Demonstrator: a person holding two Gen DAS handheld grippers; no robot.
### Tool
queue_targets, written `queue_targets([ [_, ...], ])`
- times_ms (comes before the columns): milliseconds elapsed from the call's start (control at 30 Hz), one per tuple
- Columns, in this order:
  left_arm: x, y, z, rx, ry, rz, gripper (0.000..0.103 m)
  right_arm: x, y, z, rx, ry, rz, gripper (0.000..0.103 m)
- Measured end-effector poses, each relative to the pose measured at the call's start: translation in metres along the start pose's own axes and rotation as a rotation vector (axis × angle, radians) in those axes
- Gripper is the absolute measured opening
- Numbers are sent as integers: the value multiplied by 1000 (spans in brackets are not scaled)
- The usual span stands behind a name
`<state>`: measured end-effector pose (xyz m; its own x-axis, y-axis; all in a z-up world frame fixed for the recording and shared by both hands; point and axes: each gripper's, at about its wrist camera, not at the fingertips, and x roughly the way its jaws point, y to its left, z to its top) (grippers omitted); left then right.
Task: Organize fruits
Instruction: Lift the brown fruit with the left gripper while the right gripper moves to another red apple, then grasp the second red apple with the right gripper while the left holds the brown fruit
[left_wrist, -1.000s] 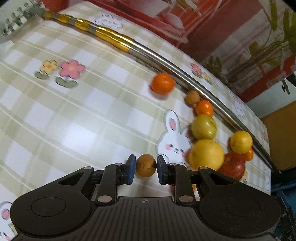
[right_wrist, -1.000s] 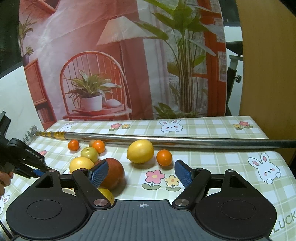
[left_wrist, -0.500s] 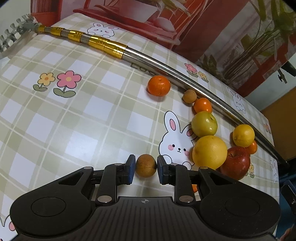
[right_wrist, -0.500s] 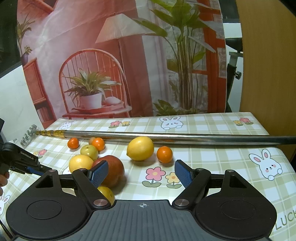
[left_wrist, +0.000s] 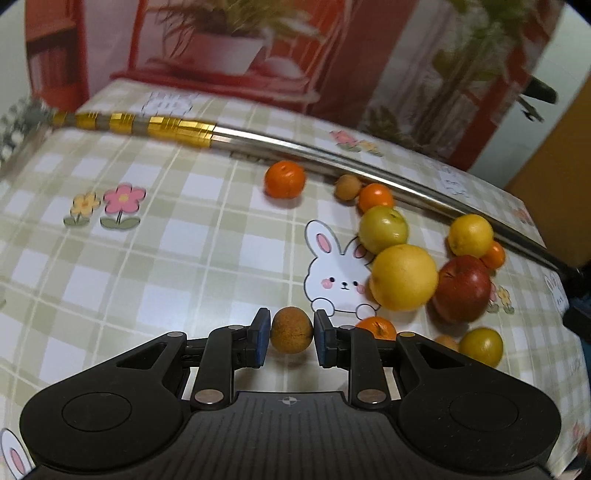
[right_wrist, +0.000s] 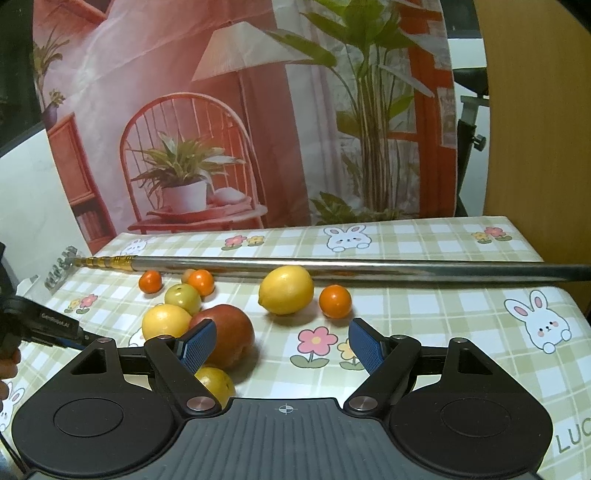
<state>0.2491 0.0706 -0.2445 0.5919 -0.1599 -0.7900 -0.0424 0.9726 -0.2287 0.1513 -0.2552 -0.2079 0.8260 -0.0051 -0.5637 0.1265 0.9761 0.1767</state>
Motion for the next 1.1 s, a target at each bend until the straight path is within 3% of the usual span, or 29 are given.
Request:
queue_targets([
  [333, -38, -13, -21, 142, -126, -47, 27, 18, 1, 4, 0, 63, 38, 75],
  [500, -47, -17, -29, 175, -161, -70, 27, 45, 19, 14, -109, 118, 128, 75],
  [733, -48, -10, -33, 133, -166, -90, 27, 88, 59, 29, -355, 244, 208, 75],
  [967, -50, -5, -37, 113, -165, -96, 27, 125, 74, 35, -365, 341, 192, 75],
  [1033, -50, -5, -37, 113, -165, -95, 27, 133, 72, 35, -343, 369, 198, 66],
  [1100, -50, -5, -37, 113, -165, -96, 27, 135, 68, 33, -334, 378, 212, 66],
])
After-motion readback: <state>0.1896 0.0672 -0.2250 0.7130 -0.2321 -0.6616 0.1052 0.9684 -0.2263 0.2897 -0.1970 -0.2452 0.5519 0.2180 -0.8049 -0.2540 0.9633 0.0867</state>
